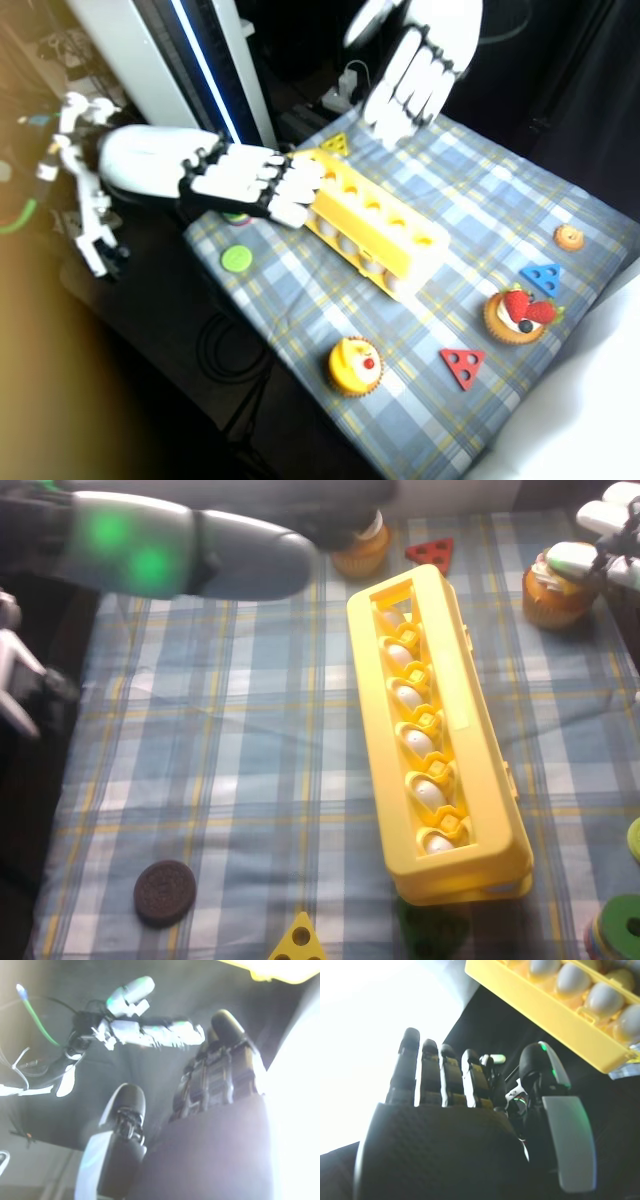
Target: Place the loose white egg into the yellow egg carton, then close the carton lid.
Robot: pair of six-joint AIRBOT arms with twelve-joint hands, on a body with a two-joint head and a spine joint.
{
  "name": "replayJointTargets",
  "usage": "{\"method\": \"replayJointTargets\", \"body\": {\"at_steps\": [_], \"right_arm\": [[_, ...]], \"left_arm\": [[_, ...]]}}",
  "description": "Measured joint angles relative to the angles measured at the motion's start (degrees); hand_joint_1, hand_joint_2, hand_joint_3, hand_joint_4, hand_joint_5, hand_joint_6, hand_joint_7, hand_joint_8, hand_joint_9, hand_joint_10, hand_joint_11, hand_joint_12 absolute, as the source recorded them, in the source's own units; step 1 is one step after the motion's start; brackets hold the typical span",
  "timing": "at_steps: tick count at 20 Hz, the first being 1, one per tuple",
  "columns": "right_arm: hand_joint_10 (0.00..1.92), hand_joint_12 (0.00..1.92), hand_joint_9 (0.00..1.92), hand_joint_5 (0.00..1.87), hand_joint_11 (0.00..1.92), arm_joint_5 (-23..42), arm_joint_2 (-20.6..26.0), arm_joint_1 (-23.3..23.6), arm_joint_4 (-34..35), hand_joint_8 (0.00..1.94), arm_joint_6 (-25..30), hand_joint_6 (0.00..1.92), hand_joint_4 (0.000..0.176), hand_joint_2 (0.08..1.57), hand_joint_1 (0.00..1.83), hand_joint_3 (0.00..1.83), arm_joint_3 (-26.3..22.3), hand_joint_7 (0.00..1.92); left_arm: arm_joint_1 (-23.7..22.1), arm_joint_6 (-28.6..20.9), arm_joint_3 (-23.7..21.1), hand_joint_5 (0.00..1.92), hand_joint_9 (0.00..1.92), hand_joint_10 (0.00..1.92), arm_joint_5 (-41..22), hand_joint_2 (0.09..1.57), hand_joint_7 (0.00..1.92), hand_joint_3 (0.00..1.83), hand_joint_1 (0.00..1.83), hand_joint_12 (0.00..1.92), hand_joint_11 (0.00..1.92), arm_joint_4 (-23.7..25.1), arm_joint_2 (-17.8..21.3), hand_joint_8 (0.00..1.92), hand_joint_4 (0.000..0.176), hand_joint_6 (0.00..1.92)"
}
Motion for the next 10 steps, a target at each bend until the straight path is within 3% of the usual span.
{"method": "replayJointTargets", "body": {"at_steps": [1, 2, 3, 4, 5, 7, 9, 10], "right_arm": [[0.0, 0.45, 0.0, 0.0, 0.0, 1.3, 0.2, -0.6, -0.1, 0.0, -0.1, 0.0, 0.047, 1.29, 0.54, 0.0, -0.2, 0.0], [0.0, 0.4, 0.0, 0.0, 0.0, 1.9, 0.2, -0.7, 0.0, 0.0, -0.2, 0.0, 0.05, 1.26, 0.56, 0.0, -0.2, 0.0], [0.0, 0.33, 0.0, 0.0, 0.0, 2.3, 0.2, -0.7, 0.3, 0.0, -0.5, 0.0, 0.044, 1.25, 0.55, 0.0, -0.2, 0.0], [0.0, 0.38, 0.0, 0.0, 0.0, 2.7, 0.2, -0.7, 0.9, 0.0, -1.1, 0.0, 0.046, 1.24, 0.54, 0.0, -0.2, 0.0], [0.0, 0.39, 0.0, 0.0, 0.0, 3.1, 0.2, -0.7, 1.7, 0.0, -1.9, 0.0, 0.035, 1.23, 0.51, 0.0, -0.3, 0.0], [0.0, 0.04, 0.0, 0.0, 0.0, 4.3, 0.2, -1.1, 3.3, 0.0, -3.2, 0.0, 0.019, 1.23, 0.48, 0.0, -0.6, 0.0], [0.0, 0.0, 0.0, 0.0, 0.0, 6.2, 0.2, -1.4, 4.2, 0.0, -3.8, 0.0, 0.043, 1.22, 0.46, 0.0, -0.6, 0.0], [0.0, 0.0, 0.0, 0.0, 0.0, 7.5, 0.0, -1.4, 4.6, 0.0, -3.8, 0.0, 0.055, 1.2, 0.47, 0.0, -0.6, 0.0]], "left_arm": [[-0.1, 3.1, -0.9, 0.0, 0.0, 0.1, 0.9, 1.39, 0.0, 0.0, 0.18, 0.79, 0.0, -2.4, 1.4, 0.07, 0.0, 0.0], [-0.1, 6.7, -1.6, 0.0, 0.0, 0.02, 1.7, 1.37, 0.0, 0.0, 0.19, 0.26, 0.0, -5.8, 2.6, 0.01, 0.0, 0.0], [0.2, 12.1, -2.3, 0.0, 0.0, 0.0, 2.3, 1.35, 0.0, 0.0, 0.2, 0.05, 0.0, -10.9, 3.7, 0.0, 0.0, 0.0], [1.1, 16.5, -2.4, 0.0, 0.0, 0.0, 2.4, 1.33, 0.0, 0.0, 0.21, 0.01, 0.0, -16.8, 4.5, 0.0, 0.048, 0.0], [2.7, 22.0, -2.7, 0.0, 0.0, 0.0, 2.5, 1.31, 0.0, 0.0, 0.31, 0.0, 0.0, -23.1, 5.1, 0.0, 0.116, 0.0], [8.3, 35.4, -3.8, 0.0, 0.0, 0.0, 1.8, 1.31, 0.0, 0.0, 0.31, 0.0, 0.0, -38.7, 6.9, 0.0, 0.17, 0.0], [13.7, 43.2, -4.3, 0.0, 0.0, 0.0, -1.5, 1.31, 0.0, 0.0, 0.34, 0.0, 0.0, -49.5, 7.5, 0.0, 0.146, 0.0], [16.9, 46.0, -4.5, 0.0, 0.0, 0.0, -4.9, 1.29, 0.0, 0.0, 0.29, 0.0, 0.0, -54.7, 7.6, 0.0, 0.144, 0.0]]}}
